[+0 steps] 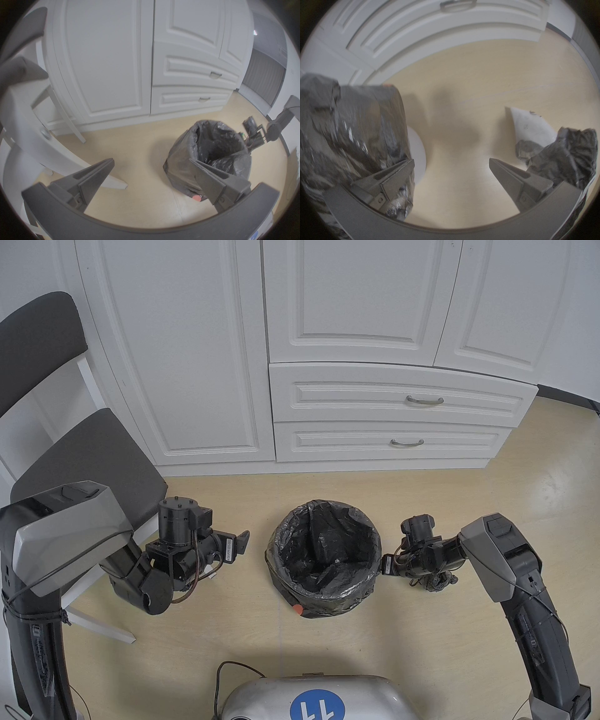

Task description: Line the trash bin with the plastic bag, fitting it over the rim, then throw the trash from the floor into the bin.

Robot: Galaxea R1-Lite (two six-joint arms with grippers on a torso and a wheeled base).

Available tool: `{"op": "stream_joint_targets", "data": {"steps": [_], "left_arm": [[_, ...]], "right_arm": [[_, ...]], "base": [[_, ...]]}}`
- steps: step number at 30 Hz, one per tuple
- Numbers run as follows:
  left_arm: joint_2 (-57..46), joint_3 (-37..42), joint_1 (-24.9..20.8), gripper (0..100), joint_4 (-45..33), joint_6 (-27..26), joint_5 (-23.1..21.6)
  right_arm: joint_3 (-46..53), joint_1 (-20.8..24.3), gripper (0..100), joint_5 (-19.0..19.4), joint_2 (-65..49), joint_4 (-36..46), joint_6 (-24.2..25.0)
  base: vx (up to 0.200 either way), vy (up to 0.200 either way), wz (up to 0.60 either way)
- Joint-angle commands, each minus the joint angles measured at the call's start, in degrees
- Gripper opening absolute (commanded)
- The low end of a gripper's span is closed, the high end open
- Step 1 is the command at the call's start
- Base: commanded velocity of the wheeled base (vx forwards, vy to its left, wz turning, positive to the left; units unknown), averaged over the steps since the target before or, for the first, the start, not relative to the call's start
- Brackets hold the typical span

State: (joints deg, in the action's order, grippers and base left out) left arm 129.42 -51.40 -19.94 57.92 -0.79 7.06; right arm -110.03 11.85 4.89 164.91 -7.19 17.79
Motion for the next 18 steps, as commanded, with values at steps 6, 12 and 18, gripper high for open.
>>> {"op": "stream_joint_targets", "data": {"steps": [6,12,18], "left_arm": [[0.14,9.56,-0.97,100,13.54,-0.70,-0.11],[-0.48,11.84,-1.68,100,15.12,-0.70,0.15],[-4.52,15.45,-3.17,100,15.91,-0.61,0.24]], "right_arm": [[-4.56,0.89,100,4.16,3.40,3.76,-3.28],[1.40,-0.34,100,3.99,-5.13,5.26,-3.02],[16.69,-2.53,100,5.04,-16.82,3.85,-2.67]], "base": [[0.000,0.000,0.00],[0.000,0.000,0.00],[0.000,0.000,0.00]]}}
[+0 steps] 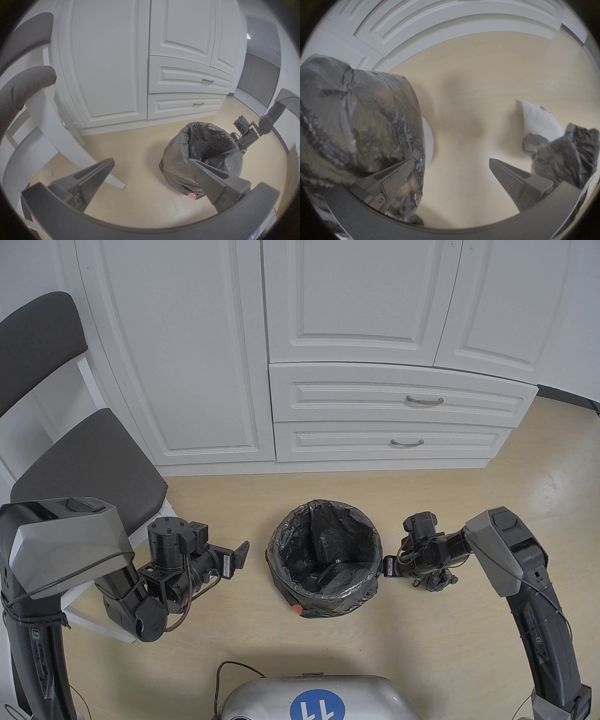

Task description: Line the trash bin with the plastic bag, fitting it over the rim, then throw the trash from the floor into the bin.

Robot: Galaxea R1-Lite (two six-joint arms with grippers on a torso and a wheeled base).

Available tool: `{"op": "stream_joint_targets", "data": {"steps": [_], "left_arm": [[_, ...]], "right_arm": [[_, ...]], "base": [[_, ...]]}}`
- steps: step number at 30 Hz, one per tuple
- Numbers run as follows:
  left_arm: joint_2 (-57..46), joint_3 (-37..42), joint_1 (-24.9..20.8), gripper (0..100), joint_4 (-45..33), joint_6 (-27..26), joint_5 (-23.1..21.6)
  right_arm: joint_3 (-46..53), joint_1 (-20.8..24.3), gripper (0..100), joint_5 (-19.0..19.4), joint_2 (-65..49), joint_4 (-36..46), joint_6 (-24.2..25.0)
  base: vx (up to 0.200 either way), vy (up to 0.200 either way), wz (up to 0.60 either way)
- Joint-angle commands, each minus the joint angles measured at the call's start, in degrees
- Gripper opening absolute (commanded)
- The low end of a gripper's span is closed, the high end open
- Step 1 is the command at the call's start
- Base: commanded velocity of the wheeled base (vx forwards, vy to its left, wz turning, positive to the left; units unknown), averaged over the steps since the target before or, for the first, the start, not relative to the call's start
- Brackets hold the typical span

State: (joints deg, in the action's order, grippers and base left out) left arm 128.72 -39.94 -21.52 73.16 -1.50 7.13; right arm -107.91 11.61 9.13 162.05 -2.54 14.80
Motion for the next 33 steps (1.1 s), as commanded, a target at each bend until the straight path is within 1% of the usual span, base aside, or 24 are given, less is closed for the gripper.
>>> {"op": "stream_joint_targets", "data": {"steps": [1,3,5,6,7,8,11,13,15,17,20,21,24,25,26,29,31,32,33], "left_arm": [[-5.23,5.48,-1.95,100,0.67,0.09,0.16],[-7.34,7.94,-2.39,100,0.67,0.09,0.16],[-9.72,10.41,-2.30,100,0.76,0.09,0.16],[-9.72,10.41,-2.30,100,0.76,0.09,0.16],[-12.70,12.78,-2.04,100,0.85,-0.08,0.16],[-14.64,13.83,-1.95,100,0.50,-0.17,0.16],[-19.56,16.73,-2.21,100,-0.21,-0.17,-0.01],[-22.11,19.11,-2.65,100,-0.47,-0.17,-0.19],[-25.27,22.18,-4.50,100,-0.56,-0.08,-0.36],[-27.29,24.91,-5.38,100,-0.47,0.01,-0.45],[-28.61,26.66,-6.26,100,0.32,0.27,-0.45],[-30.55,27.81,-6.96,100,0.41,1.59,-0.45],[-34.06,28.86,-7.75,100,-0.21,3.17,-0.36],[-34.06,28.86,-7.75,100,-0.21,3.17,-0.36],[-36.96,29.57,-7.58,100,-0.56,3.17,-0.19],[-41.71,31.06,-7.49,100,-1.44,3.08,-0.19],[-44.61,31.41,-7.58,100,-3.37,2.99,-0.19],[-48.04,30.44,-7.58,100,-7.59,3.08,-0.28],[-49.44,29.48,-7.58,100,-10.14,3.08,-0.28]], "right_arm": [[19.84,-2.82,100,0.89,-17.56,-2.39,0.14],[28.11,-3.26,100,0.71,-23.09,-6.08,-0.39],[37.42,-3.26,100,0.45,-29.25,-12.05,-0.56],[37.42,-3.26,100,0.45,-29.25,-12.05,-0.56],[47.27,-2.64,100,0.45,-35.84,-19.35,-1.88],[52.01,-2.46,100,0.45,-38.91,-22.69,-3.46],[60.54,-2.38,100,0.19,-44.80,-27.35,-7.86],[64.32,-2.38,100,-0.34,-48.06,-27.87,-9.70],[68.18,-2.46,100,-2.19,-52.36,-27.96,-11.28],[71.44,-2.38,100,-3.77,-55.88,-27.96,-12.43],[74.51,-2.38,100,-5.00,-59.74,-27.87,-14.01],[77.33,-2.38,100,-6.05,-63.79,-27.87,-15.15],[81.28,-2.38,100,-7.02,-69.94,-27.96,-16.38],[81.28,-2.38,100,-7.02,-69.94,-27.96,-16.38],[84.00,-2.38,100,-7.11,-74.42,-28.05,-17.52],[86.64,-2.82,100,-7.20,-79.34,-28.14,-19.11],[87.17,-2.90,100,-7.20,-81.28,-28.14,-19.72],[87.17,-2.99,100,-7.02,-82.51,-28.14,-19.90],[86.73,-3.08,100,-6.76,-82.68,-28.14,-20.07]], "base": [[0.000,0.000,0.00],[0.000,0.000,0.00],[0.000,0.000,0.00],[0.000,0.000,0.00],[0.000,0.000,0.00],[0.000,0.000,0.00],[0.000,0.000,0.00],[0.000,0.000,0.00],[0.000,0.000,0.00],[0.000,0.000,0.00],[0.000,0.000,0.00],[0.000,0.000,0.00],[0.000,0.000,0.00],[0.000,0.000,0.00],[0.000,0.000,0.00],[0.000,0.000,0.00],[0.000,0.000,0.00],[0.000,0.000,0.00],[0.000,0.000,0.00]]}}
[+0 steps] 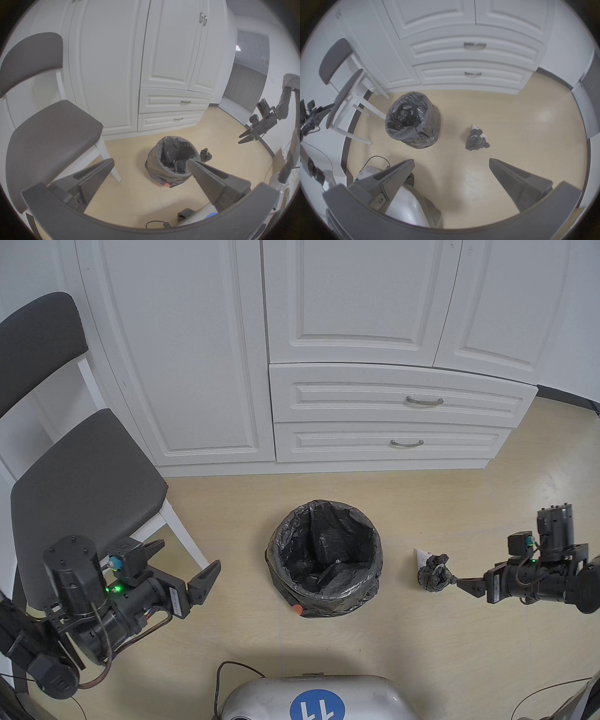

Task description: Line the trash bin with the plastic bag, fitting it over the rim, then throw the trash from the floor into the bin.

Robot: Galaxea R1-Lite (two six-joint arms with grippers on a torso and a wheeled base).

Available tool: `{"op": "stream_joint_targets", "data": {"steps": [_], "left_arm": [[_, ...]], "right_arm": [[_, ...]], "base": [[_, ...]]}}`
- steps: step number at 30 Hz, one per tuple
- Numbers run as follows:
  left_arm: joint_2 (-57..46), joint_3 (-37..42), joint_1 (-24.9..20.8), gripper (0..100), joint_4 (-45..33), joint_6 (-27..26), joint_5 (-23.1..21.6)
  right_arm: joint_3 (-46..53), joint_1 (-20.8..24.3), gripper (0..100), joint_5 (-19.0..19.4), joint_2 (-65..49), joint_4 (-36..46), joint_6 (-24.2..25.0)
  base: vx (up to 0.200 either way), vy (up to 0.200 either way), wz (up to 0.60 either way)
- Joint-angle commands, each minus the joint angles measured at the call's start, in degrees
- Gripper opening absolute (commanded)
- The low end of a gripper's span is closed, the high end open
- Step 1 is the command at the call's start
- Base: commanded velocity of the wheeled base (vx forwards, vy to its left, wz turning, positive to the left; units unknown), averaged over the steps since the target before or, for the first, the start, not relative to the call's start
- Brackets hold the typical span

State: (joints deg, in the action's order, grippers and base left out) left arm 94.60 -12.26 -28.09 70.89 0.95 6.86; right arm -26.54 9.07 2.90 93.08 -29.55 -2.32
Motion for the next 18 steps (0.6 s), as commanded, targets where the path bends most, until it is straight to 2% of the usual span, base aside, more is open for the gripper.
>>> {"op": "stream_joint_targets", "data": {"steps": [1,7,9,10,11,12,16,18], "left_arm": [[-17.26,-0.39,-1.00,100,-11.47,0.81,-0.01],[-27.01,-10.76,-1.27,100,-30.46,5.99,-0.01],[-29.74,-14.89,-0.83,100,-41.01,6.26,0.34],[-30.61,-16.12,-0.74,100,-43.82,6.43,0.26],[-32.64,-18.59,-0.48,100,-50.41,7.31,-0.01],[-33.60,-19.73,-0.57,100,-53.57,8.19,-0.10],[-36.24,-21.49,-1.27,100,-58.58,11.00,-0.80],[-37.29,-21.22,-1.27,100,-58.58,11.09,-1.41]], "right_arm": [[4.65,-0.54,100,-0.44,-13.62,-1.30,-3.48],[4.30,0.25,100,1.49,-10.46,-6.92,-4.80],[4.74,0.16,100,2.46,-8.00,-10.88,-4.19],[4.92,0.07,100,2.55,-7.38,-12.29,-3.92],[5.62,-0.28,100,2.72,-5.54,-16.33,-2.52],[5.88,-0.28,100,2.64,-4.39,-18.79,-1.38],[6.59,0.25,100,1.93,-1.58,-27.05,0.73],[7.03,0.60,100,1.32,-1.76,-27.75,0.38]], "base": [[0.000,0.000,0.00],[0.000,0.000,0.00],[0.000,0.000,0.00],[0.000,0.000,0.00],[0.000,0.000,0.00],[0.000,0.000,0.00],[0.000,0.000,0.00],[0.000,0.000,0.00]]}}
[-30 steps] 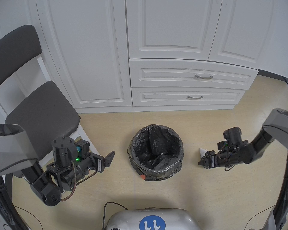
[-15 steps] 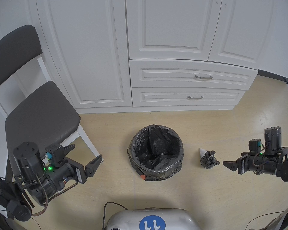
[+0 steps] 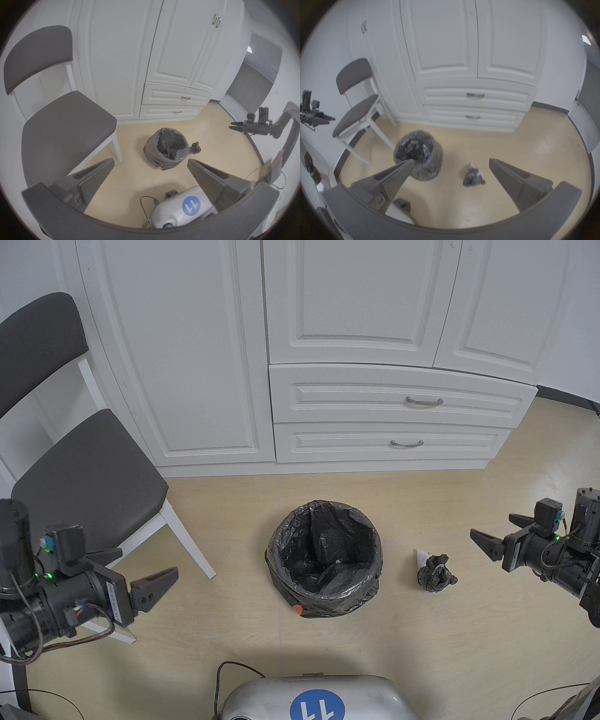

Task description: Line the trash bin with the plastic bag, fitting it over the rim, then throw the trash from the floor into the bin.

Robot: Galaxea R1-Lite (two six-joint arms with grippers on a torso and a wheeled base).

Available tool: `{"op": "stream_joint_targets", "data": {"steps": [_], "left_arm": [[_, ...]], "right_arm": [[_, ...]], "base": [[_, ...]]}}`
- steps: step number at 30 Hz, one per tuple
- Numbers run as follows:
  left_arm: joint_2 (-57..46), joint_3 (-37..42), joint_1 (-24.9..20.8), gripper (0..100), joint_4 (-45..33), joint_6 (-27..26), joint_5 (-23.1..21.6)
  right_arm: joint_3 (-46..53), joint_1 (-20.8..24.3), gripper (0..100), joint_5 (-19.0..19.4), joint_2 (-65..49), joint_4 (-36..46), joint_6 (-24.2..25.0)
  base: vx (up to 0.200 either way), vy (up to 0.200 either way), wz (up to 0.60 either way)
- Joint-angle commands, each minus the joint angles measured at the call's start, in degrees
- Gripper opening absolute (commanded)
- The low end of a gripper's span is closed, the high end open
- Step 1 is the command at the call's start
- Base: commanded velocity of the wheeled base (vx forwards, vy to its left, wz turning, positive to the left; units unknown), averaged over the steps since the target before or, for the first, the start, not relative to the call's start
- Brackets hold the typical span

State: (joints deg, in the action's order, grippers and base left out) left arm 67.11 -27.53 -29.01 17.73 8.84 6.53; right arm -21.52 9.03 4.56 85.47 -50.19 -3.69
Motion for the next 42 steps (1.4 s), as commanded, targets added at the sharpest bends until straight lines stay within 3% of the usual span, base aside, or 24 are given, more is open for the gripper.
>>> {"op": "stream_joint_targets", "data": {"steps": [1,2,3,6,10,13,14,16,17,18,21,23,28,30,36,42], "left_arm": [[-10.07,-5.96,-0.34,100,-5.51,3.20,-1.17],[-10.07,-5.96,-0.34,100,-5.51,3.20,-1.17],[-11.83,-6.05,-0.34,100,-5.86,3.03,-1.35],[-12.27,-5.78,-0.43,100,-5.95,2.94,-1.96],[-12.18,-5.61,-0.43,100,-6.04,2.85,-2.32],[-11.91,-5.52,-0.34,100,-5.95,2.85,-2.40],[-11.91,-5.52,-0.43,100,-5.95,2.85,-2.40],[-12.00,-5.43,-0.43,100,-5.95,2.85,-2.40],[-12.00,-5.34,-0.43,100,-5.95,2.85,-2.40],[-12.18,-5.26,-0.43,100,-5.95,2.85,-2.40],[-12.70,-5.34,-0.43,100,-5.86,2.85,-2.40],[-13.41,-5.52,-0.43,100,-5.86,2.85,-2.40],[-15.43,-5.52,-0.43,100,-5.95,2.50,-2.32],[-15.78,-5.78,-0.43,100,-5.95,2.32,-2.32],[-15.52,-6.40,-0.43,100,-5.95,1.97,-2.32],[-15.34,-6.49,-0.43,100,-5.77,-0.31,-2.40]], "right_arm": [[2.00,0.90,100,-0.60,5.67,-7.12,1.67],[2.00,0.90,100,-0.60,5.67,-7.12,1.67],[1.57,3.10,100,-4.38,4.00,-6.94,1.67],[1.30,5.64,100,-9.22,1.37,-5.36,1.41],[-0.37,8.02,100,-10.98,-2.76,0.53,1.06],[-5.03,10.21,100,-10.71,-10.76,17.14,1.58],[-8.63,10.65,100,-10.27,-13.66,26.90,2.99],[-16.89,11.27,100,-9.13,-16.03,43.68,8.70],[-18.21,11.36,100,-8.69,-16.12,45.97,9.76],[-25.77,11.88,100,-5.88,-15.77,57.48,16.26],[-36.40,11.01,100,0.45,-12.34,71.63,25.84],[-38.51,9.78,100,2.03,-10.15,73.48,27.86],[-39.22,3.27,100,2.12,-2.24,73.48,26.63],[-40.89,-1.47,100,2.03,7.17,72.69,25.84],[-44.40,-8.33,100,2.38,25.19,70.49,24.17],[-43.00,-10.79,100,2.82,35.82,57.92,24.08]], "base": [[0.000,0.000,0.00],[0.000,0.000,0.00],[0.000,0.000,0.00],[0.000,0.000,0.00],[0.000,0.000,0.00],[0.000,0.000,0.00],[0.000,0.000,0.00],[0.000,0.000,0.00],[0.000,0.000,0.00],[0.000,0.000,0.00],[0.000,0.000,0.00],[0.000,0.000,0.00],[0.000,0.000,0.00],[0.000,0.000,0.00],[0.000,0.000,0.00],[0.000,0.000,0.00]]}}
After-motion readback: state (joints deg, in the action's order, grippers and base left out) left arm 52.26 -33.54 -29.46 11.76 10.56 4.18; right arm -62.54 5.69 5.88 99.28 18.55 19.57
